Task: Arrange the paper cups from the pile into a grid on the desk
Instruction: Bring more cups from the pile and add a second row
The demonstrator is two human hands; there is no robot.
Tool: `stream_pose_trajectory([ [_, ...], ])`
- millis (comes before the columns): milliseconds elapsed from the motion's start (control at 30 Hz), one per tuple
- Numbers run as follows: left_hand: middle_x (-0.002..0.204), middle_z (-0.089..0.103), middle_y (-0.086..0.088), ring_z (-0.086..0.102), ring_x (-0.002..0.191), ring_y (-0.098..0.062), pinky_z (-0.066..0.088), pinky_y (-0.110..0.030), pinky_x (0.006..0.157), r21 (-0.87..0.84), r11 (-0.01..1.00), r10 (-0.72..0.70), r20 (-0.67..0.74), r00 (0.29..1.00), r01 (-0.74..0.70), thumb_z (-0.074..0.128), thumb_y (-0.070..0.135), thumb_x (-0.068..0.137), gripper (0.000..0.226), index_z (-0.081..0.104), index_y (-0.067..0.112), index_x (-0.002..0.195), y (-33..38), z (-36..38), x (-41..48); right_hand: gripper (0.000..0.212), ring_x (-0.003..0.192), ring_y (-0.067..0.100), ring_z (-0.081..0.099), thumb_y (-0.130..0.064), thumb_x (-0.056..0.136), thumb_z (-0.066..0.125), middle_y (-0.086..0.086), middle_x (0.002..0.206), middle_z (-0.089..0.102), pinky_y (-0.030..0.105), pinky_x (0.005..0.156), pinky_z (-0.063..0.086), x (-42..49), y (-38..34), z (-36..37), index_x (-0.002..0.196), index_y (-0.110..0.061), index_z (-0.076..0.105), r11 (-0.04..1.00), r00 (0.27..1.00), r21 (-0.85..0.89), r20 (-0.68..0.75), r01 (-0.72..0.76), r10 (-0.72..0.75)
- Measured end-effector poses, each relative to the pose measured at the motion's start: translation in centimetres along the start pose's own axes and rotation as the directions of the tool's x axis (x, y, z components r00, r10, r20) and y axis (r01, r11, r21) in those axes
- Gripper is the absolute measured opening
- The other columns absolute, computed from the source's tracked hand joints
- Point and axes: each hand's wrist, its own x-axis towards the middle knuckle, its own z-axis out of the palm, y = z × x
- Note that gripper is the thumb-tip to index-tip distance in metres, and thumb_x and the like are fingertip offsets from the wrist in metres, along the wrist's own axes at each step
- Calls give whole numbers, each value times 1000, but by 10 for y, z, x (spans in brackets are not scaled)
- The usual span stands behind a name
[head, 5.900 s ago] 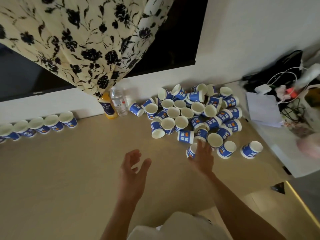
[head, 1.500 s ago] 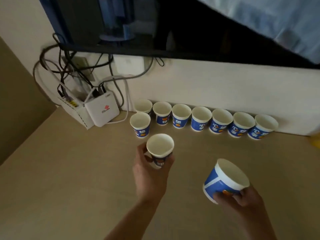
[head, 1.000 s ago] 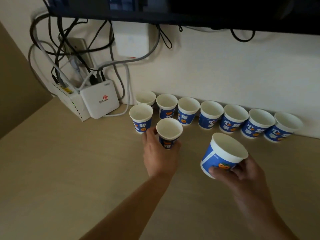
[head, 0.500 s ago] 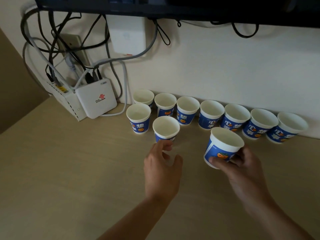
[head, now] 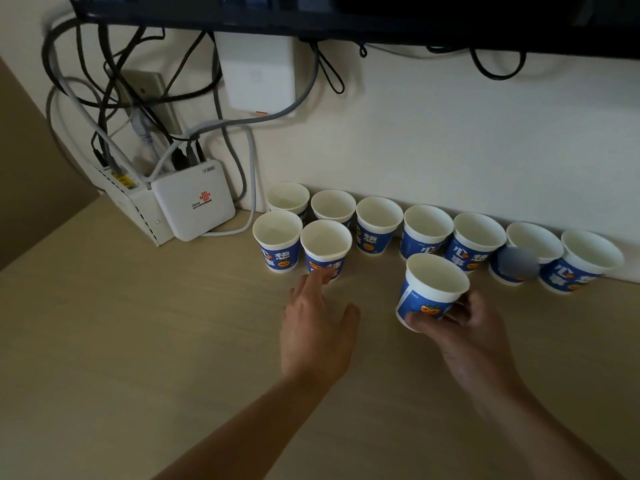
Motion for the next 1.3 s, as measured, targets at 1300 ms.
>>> stream_pose_trajectory([
  [1300, 91, 69, 19, 62, 90, 2, 38, -2, 72, -144, 989, 41, 37, 998, -35, 80, 25, 77, 22, 65, 29, 93, -39, -64, -26, 66, 106, 9, 66, -1, 67, 85, -6, 117, 69, 30, 88, 54, 39, 12, 71, 123, -19, 54, 967, 976, -194, -110, 164, -188],
])
